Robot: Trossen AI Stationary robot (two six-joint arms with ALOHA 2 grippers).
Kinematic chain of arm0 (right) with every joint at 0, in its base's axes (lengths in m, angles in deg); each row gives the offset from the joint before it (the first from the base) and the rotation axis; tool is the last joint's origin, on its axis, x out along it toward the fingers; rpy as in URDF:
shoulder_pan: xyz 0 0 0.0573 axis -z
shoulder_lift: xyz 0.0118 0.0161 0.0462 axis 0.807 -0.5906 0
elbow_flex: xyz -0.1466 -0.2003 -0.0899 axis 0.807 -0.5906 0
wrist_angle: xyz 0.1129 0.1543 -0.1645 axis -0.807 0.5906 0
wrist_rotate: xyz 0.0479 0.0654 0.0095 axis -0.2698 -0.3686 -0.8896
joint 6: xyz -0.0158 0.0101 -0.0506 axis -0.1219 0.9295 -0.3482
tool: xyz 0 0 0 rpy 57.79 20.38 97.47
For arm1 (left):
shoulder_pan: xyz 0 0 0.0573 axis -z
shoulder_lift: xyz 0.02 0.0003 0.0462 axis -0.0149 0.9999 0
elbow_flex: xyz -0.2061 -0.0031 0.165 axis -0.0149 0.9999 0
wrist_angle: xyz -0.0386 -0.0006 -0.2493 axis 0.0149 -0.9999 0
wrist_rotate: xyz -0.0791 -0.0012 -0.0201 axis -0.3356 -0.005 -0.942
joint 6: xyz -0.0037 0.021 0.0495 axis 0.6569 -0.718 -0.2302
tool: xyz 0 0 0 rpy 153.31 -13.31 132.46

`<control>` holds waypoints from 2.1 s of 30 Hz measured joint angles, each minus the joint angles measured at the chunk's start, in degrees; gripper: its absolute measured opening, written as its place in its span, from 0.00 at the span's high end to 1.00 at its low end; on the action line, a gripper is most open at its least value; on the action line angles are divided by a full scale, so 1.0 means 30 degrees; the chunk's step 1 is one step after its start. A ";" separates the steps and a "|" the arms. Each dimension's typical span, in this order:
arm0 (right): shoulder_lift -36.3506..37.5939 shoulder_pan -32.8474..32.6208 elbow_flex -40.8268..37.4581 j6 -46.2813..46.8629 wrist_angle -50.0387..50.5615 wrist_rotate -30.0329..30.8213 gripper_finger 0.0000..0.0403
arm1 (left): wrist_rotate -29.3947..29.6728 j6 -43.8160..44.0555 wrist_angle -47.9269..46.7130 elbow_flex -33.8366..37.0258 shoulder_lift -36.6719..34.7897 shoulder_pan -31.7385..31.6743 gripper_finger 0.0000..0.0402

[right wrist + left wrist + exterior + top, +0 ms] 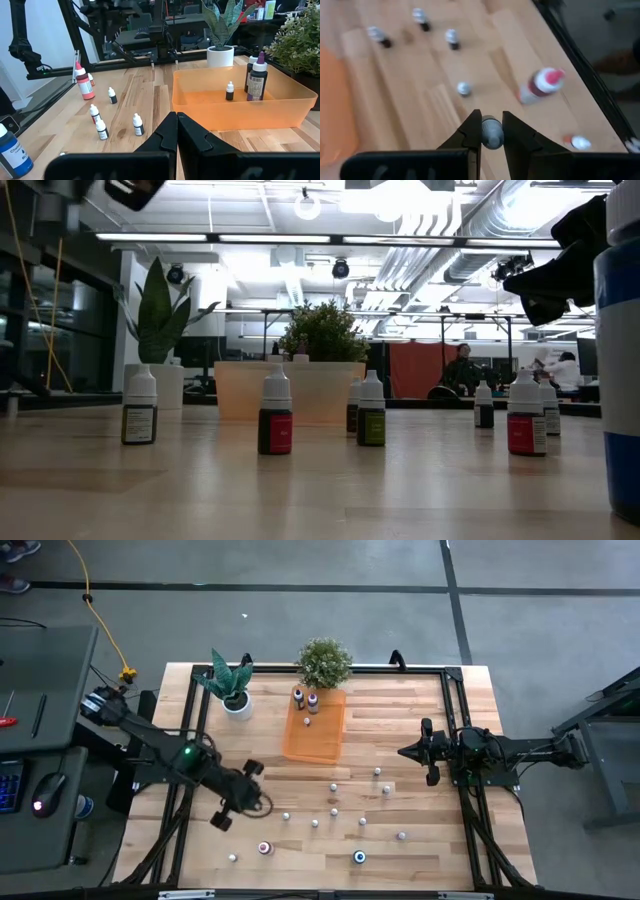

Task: Pick & Place food coloring
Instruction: Put the small blue food coloring bottle into the orange bin

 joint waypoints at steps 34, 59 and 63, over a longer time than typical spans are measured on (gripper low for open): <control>-0.0102 0.0000 0.0007 0.0000 0.0001 0.0000 1.00 | 0.4484 -0.0983 0.0477 -0.7000 1.0122 -0.9306 0.89; -0.0109 0.0006 0.0001 0.0000 0.0001 0.0000 1.00 | 0.4278 -0.0390 0.3654 -0.7919 1.4923 -1.4066 0.89; -0.0109 0.0007 0.0006 0.0000 0.0001 0.0000 1.00 | 0.4257 0.0606 0.3743 -0.7919 1.4965 -1.4253 0.89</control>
